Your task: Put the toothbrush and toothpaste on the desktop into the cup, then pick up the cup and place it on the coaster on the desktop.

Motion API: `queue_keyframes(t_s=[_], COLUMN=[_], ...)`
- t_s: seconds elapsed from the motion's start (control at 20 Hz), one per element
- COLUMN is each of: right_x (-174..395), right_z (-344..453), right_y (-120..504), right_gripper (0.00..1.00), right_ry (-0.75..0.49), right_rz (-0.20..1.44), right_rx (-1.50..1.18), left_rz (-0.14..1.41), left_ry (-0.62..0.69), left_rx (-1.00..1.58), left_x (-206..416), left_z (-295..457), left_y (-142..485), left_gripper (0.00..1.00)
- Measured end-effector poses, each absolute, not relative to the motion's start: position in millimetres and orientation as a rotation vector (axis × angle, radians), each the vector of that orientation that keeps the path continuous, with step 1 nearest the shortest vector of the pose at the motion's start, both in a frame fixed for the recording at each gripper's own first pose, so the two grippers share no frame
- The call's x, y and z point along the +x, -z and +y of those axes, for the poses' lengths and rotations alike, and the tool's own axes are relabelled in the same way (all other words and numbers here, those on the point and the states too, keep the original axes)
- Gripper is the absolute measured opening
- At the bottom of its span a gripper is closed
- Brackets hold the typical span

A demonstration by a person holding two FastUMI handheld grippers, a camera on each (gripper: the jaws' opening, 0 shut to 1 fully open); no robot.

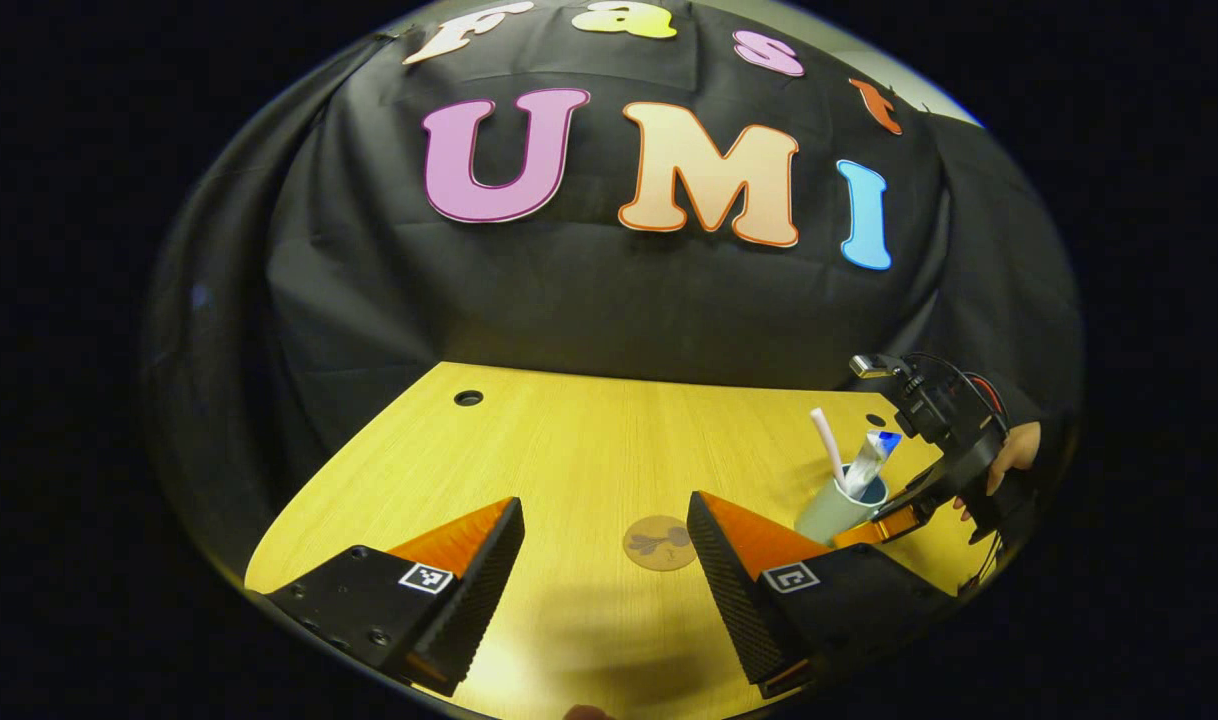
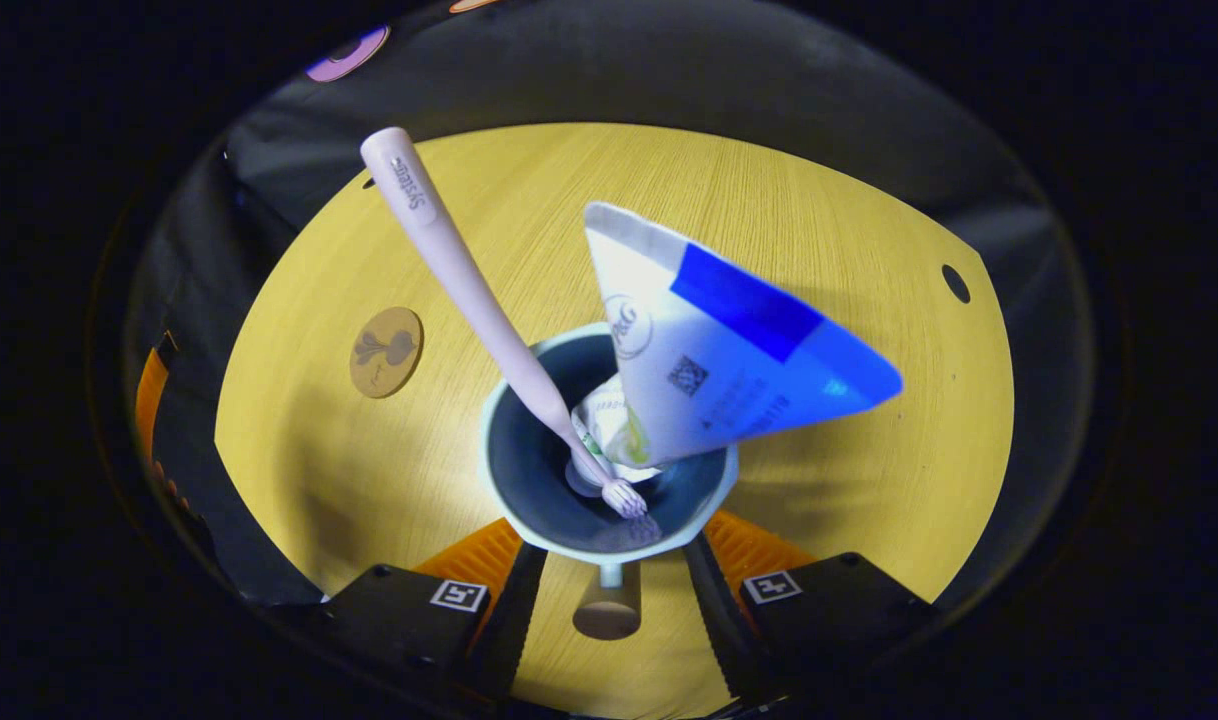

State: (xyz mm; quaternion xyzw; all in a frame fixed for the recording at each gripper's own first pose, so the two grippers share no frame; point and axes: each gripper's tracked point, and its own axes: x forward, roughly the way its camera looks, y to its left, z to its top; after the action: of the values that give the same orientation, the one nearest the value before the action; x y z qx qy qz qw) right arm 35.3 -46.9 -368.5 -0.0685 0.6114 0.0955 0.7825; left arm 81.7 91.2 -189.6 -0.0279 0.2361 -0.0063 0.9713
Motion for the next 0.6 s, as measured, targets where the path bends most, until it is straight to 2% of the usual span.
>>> queue_keyframes(t_s=[0.05, 0.1, 0.2, 0.25, 0.3, 0.35, 0.4, 0.5, 0.6], right_x=[33.0, 31.0, 25.5, 26.3, 26.8, 26.9, 25.5, 27.0, 29.6], right_z=[-47.6, -48.0, -52.6, -52.2, -52.1, -51.5, -51.4, -52.3, -49.8], right_y=[373.8, 373.8, 374.7, 370.0, 371.2, 371.9, 372.0, 372.1, 370.2], right_gripper=[0.67, 0.67, 0.56, 0.29, 0.28, 0.32, 0.27, 0.30, 0.27], right_ry=[-0.210, -0.213, -0.210, -0.220, -0.223, -0.225, -0.226, -0.230, -0.244], right_rz=[1.330, 1.340, 1.363, 1.356, 1.355, 1.349, 1.346, 1.328, 1.305], right_rx=[-0.155, -0.158, -0.179, -0.191, -0.196, -0.199, -0.203, -0.213, -0.206], left_rz=[0.476, 0.474, 0.474, 0.478, 0.479, 0.480, 0.479, 0.477, 0.479], left_ry=[0.008, 0.005, -0.003, -0.009, -0.013, -0.016, -0.020, -0.026, -0.032], left_rx=[-0.054, -0.053, -0.053, -0.056, -0.059, -0.061, -0.061, -0.058, -0.056], left_x=[79.7, 79.2, 76.9, 74.3, 74.3, 73.5, 73.3, 72.9, 71.2], left_z=[92.9, 94.8, 97.3, 99.6, 101.6, 102.8, 103.9, 107.1, 110.6], left_y=[189.1, 188.6, 188.9, 189.8, 190.4, 189.6, 190.1, 189.6, 191.2], left_gripper=[0.95, 0.95, 0.95, 0.95, 0.95, 0.95, 0.95, 0.95, 0.95])
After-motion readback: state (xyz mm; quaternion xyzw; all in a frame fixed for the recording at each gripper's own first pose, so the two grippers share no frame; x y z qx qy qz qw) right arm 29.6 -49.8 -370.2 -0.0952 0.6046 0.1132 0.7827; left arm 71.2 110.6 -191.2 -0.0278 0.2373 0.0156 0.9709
